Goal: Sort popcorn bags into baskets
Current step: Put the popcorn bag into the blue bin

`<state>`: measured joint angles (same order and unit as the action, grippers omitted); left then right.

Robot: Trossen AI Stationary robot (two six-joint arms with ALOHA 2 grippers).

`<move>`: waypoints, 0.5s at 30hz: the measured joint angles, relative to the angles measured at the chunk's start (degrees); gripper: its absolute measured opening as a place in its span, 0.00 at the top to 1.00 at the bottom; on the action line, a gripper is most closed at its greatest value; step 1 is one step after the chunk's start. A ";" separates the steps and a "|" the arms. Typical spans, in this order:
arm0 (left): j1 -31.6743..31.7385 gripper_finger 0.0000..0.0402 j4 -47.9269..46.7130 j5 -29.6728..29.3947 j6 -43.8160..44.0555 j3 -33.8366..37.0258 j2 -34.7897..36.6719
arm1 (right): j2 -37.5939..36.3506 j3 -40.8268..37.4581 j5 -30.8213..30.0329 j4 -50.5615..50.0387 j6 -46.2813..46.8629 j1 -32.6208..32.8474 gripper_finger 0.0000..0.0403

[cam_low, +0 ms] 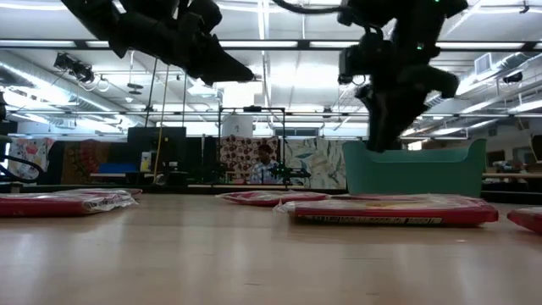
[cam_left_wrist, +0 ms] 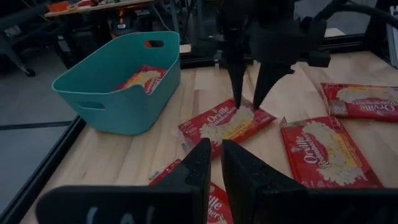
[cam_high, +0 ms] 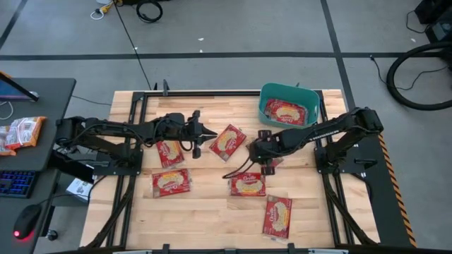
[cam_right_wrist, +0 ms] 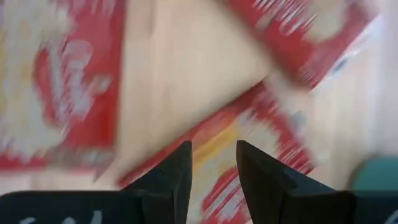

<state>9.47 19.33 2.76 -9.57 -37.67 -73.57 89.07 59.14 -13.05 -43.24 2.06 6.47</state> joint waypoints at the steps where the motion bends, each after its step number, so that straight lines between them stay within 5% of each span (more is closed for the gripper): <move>1: -0.02 0.89 0.08 0.00 0.01 -0.02 -0.53 | 0.05 -0.25 0.46 -1.27 0.88 0.33 0.68; 9: -0.01 0.89 -0.48 -0.01 1.34 0.01 -3.52 | 0.01 -5.12 -0.30 3.65 12.52 4.41 0.68; 15: -0.02 0.89 1.32 -0.02 2.17 0.02 -3.51 | 2.67 -5.67 -10.67 9.06 16.61 8.53 0.68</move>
<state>9.45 20.66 2.74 -7.41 -37.65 -77.08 91.75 53.47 -23.72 -34.18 18.68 14.99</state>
